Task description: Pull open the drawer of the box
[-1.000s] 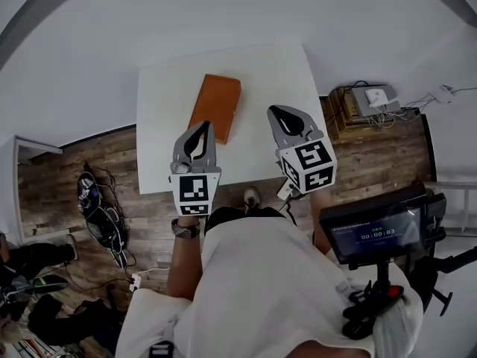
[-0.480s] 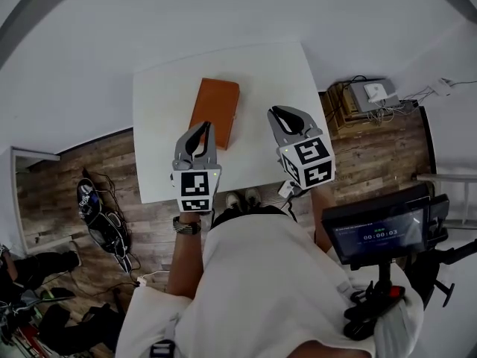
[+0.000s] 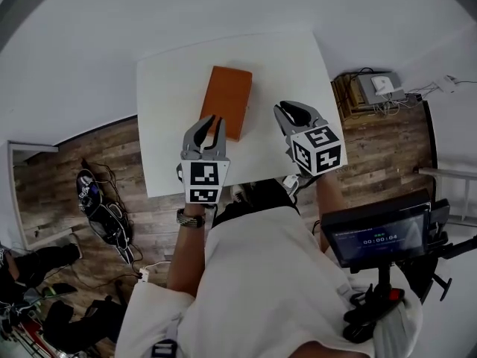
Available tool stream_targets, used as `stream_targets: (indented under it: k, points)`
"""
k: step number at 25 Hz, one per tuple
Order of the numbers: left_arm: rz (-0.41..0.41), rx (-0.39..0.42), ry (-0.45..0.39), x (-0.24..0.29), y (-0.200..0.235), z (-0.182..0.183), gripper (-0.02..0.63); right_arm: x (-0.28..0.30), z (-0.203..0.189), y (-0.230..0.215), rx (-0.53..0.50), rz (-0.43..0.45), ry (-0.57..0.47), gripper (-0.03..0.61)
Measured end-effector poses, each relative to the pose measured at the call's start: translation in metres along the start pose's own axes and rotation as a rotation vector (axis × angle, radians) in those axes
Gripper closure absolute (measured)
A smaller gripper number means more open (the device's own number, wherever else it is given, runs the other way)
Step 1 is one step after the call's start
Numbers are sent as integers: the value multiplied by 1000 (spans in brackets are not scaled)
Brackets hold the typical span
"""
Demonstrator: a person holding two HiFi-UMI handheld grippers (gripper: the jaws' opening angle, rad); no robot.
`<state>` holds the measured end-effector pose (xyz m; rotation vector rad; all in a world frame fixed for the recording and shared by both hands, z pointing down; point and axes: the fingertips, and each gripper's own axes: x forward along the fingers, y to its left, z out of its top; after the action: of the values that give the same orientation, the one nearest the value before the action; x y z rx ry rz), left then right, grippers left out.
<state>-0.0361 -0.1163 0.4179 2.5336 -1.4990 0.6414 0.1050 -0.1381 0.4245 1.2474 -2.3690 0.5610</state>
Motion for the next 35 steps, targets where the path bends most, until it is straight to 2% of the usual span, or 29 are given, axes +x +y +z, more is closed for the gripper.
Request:
stream_targets:
  k: [3, 9, 17, 21, 25, 29, 35]
  points:
    - [-8, -20, 39, -1, 6, -18, 563, 15, -14, 9, -11, 10, 46, 515]
    - [-6, -117, 124, 11, 24, -64, 563, 59, -41, 23, -22, 61, 152, 509]
    - [-18, -155, 255, 29, 20, -116, 563, 99, -77, 26, -70, 111, 272, 502]
    - [-43, -178, 323, 59, 28, -142, 563, 138, -100, 14, -79, 152, 338, 502]
    - [-62, -190, 336, 66, 26, -151, 563, 154, -123, 13, -103, 183, 397, 495]
    - [-85, -157, 348, 66, 14, -152, 563, 156, -140, 15, -158, 212, 440, 482]
    - [-135, -151, 417, 61, 0, -164, 563, 161, -150, 22, -224, 246, 462, 477]
